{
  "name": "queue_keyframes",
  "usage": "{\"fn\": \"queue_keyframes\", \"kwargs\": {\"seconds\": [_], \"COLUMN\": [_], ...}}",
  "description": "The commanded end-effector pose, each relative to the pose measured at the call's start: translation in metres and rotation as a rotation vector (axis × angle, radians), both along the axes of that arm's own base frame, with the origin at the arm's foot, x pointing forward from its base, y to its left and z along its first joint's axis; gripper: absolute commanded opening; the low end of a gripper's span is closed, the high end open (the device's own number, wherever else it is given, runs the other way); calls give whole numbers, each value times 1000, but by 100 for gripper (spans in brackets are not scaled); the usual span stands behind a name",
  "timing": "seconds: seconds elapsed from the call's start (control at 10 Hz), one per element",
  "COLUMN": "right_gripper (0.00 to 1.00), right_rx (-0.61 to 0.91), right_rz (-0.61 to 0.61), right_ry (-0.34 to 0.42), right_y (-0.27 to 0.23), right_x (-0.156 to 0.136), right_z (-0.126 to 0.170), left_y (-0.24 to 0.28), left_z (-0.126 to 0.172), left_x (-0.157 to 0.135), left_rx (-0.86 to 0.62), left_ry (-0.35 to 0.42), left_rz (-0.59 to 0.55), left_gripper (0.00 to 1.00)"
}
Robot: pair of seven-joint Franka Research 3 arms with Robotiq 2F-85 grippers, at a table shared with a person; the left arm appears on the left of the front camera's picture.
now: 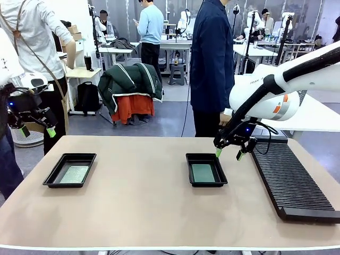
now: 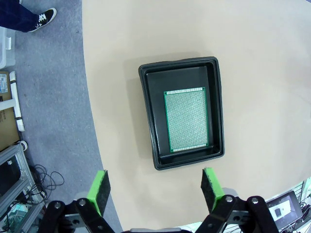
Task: Inspect and transfer BCBs to ESD trays.
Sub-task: Pick up the ESD tray and place it on the left side of the table.
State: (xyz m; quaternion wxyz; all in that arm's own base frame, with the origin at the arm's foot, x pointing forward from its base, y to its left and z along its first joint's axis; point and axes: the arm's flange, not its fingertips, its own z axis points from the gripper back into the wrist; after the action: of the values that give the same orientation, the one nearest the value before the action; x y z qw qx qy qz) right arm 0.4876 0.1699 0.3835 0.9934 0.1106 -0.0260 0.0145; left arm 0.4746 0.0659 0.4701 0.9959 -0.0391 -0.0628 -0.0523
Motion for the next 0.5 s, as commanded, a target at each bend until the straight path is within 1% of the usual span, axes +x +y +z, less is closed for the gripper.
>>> {"fn": "queue_keyframes", "kwargs": {"seconds": [0.0,0.4], "right_gripper": [89,89], "right_rx": [3,3], "right_rz": [-1,-1], "right_ry": [4,4], "right_y": [1,1], "right_x": [-1,-1], "right_z": [-1,-1], "left_y": [-1,-1], "left_z": [-2,-2], "left_x": [0,0], "left_rx": [-1,-1], "left_ry": [-12,-12], "left_rz": [3,3], "left_gripper": [100,100]}}
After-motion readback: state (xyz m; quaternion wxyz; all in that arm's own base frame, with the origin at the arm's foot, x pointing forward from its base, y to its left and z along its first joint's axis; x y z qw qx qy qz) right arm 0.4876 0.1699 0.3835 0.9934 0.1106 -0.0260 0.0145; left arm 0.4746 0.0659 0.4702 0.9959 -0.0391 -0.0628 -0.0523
